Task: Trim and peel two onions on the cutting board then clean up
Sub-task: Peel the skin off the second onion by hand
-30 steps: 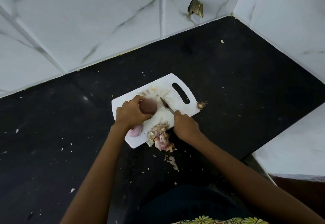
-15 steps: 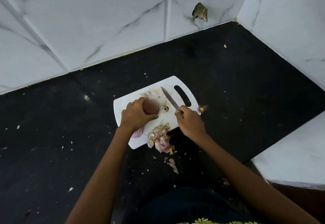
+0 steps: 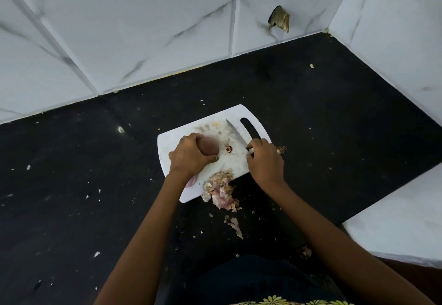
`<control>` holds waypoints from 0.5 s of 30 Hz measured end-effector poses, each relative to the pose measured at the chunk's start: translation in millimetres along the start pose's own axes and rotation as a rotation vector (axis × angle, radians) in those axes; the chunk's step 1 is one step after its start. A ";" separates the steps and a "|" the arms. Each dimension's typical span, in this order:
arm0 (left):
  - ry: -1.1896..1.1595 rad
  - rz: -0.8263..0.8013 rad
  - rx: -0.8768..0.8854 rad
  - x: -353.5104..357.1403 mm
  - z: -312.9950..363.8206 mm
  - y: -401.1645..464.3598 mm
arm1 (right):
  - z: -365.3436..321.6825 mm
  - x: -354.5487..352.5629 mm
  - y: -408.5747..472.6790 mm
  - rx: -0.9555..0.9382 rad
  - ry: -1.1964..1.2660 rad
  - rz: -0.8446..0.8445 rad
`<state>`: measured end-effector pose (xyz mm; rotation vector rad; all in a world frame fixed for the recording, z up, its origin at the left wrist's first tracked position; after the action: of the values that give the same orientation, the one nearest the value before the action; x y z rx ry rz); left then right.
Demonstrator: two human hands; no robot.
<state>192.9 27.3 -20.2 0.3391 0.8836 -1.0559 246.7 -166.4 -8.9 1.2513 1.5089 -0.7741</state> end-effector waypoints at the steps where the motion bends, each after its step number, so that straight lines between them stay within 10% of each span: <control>1: -0.007 0.013 0.008 -1.8 1.6 -1.3 | 0.6 1.1 1.4 -0.016 -0.006 -0.001; 9: -0.207 0.102 0.112 -20.0 19.3 -12.5 | -40.5 -31.6 5.5 -0.026 0.777 -0.149; 15: -0.380 0.142 0.178 -42.0 40.0 -29.5 | -66.5 -62.1 6.5 -0.074 0.901 -0.142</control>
<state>177.6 13.5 41.5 0.3302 0.4214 -1.0254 232.7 -124.6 70.9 1.5391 2.3312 -0.2095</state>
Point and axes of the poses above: each hand's wrist, its own y-axis towards the middle knuckle, its own x-axis out of the palm, z = x × y, the point moved 8 cm from there along y, towards the middle knuckle, and after that the axes turned 6 degrees about z, right-handed, at the moved point
